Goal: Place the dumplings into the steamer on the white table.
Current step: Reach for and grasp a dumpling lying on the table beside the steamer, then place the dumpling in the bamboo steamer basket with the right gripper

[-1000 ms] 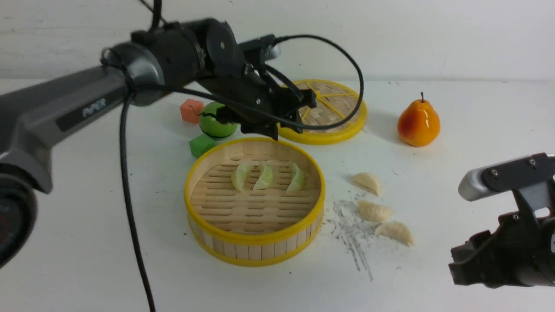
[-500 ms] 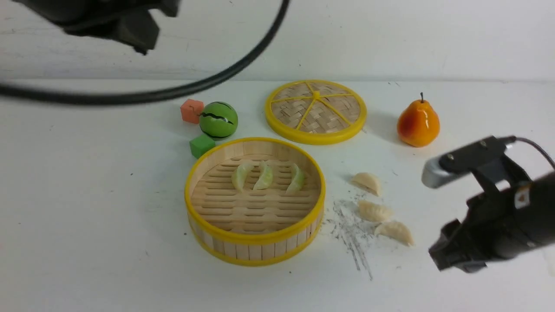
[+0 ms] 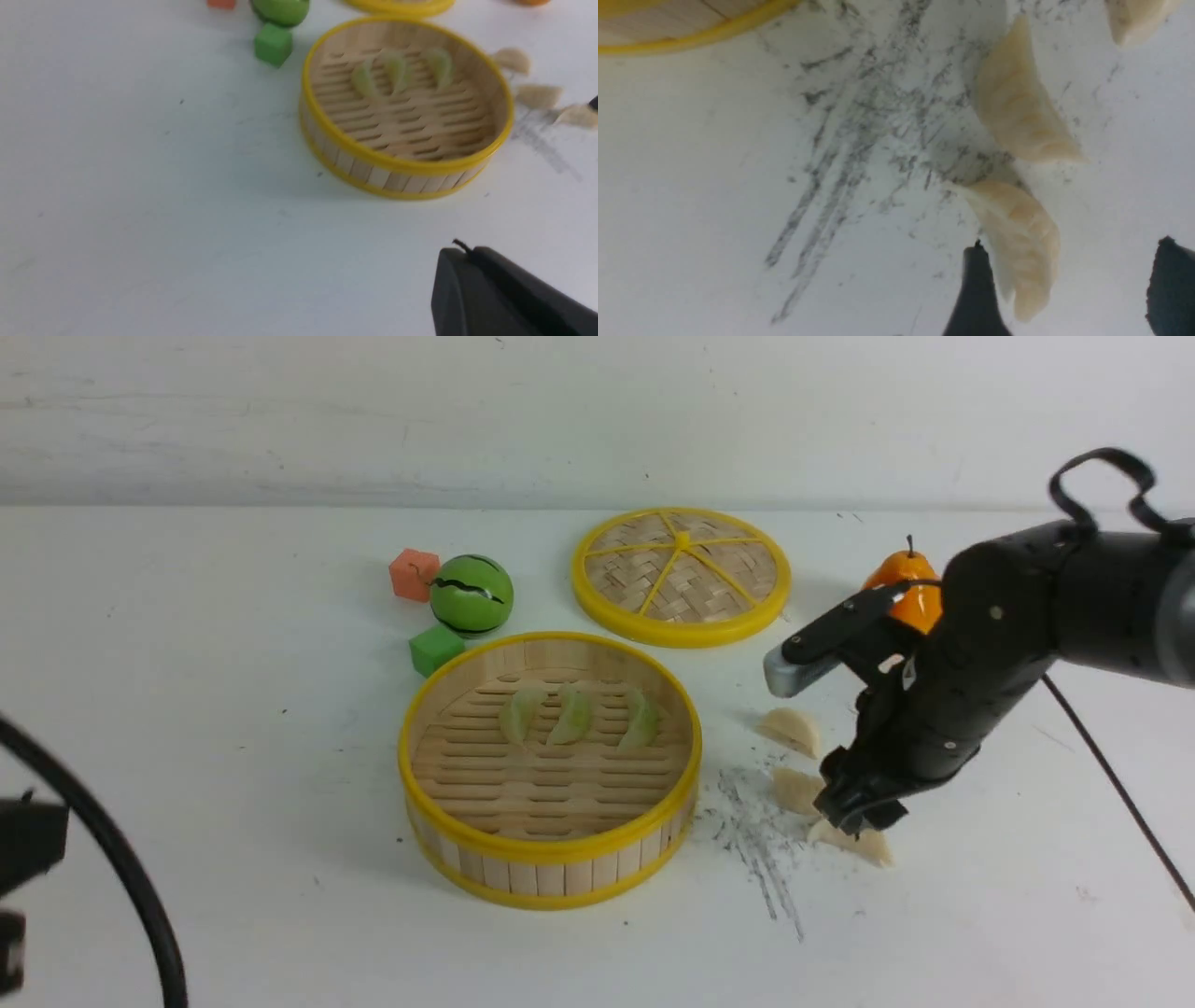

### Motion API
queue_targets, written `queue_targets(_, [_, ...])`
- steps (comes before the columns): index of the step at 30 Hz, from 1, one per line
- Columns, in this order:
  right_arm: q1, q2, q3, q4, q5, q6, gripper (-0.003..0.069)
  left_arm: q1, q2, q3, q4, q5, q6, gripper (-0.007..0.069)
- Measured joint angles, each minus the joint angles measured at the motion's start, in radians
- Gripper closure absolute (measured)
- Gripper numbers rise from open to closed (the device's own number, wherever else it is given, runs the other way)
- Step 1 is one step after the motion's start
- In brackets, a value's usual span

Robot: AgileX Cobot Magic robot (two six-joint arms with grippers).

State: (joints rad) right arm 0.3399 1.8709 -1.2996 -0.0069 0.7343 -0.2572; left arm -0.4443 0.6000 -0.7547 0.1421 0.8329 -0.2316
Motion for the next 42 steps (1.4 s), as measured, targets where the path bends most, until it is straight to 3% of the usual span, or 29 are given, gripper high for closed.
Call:
queue_targets(9, [0.0, 0.097, -0.01, 0.025, -0.027, -0.004, 0.0215, 0.0, -0.029, 0.087, 0.138, -0.008, -0.002, 0.0639])
queue_targets(15, [0.0, 0.096, -0.013, 0.112, -0.017, -0.004, 0.0474, 0.0, -0.029, 0.087, 0.144, -0.006, -0.009, 0.0639])
queue_targets(16, [0.0, 0.094, -0.015, 0.128, -0.01, -0.004, 0.0486, 0.0, -0.029, 0.087, 0.144, -0.001, -0.02, 0.0639])
queue_targets(24, [0.0, 0.06, -0.056, 0.218, 0.125, -0.004, 0.0478, 0.0, -0.029, 0.09, 0.153, 0.039, -0.092, 0.0639])
queue_targets(29, [0.025, -0.037, -0.151, 0.401, 0.162, -0.004, 0.0478, 0.0, -0.091, 0.17, 0.164, -0.033, -0.146, 0.0639])
queue_targets(33, [0.118, -0.031, -0.247, 0.52, 0.144, -0.004, 0.0478, 0.0, -0.235, 0.266, 0.204, -0.141, -0.199, 0.0639])
queue_targets(39, [0.259, 0.088, -0.354, 0.499, 0.032, 0.097, 0.0478, 0.0, -0.41, 0.375, 0.242, -0.233, -0.229, 0.0639])
queue_targets(42, [0.306, 0.18, -0.413, 0.407, -0.007, 0.21, 0.0478, 0.0, -0.478, 0.412, 0.261, -0.283, -0.232, 0.0639])
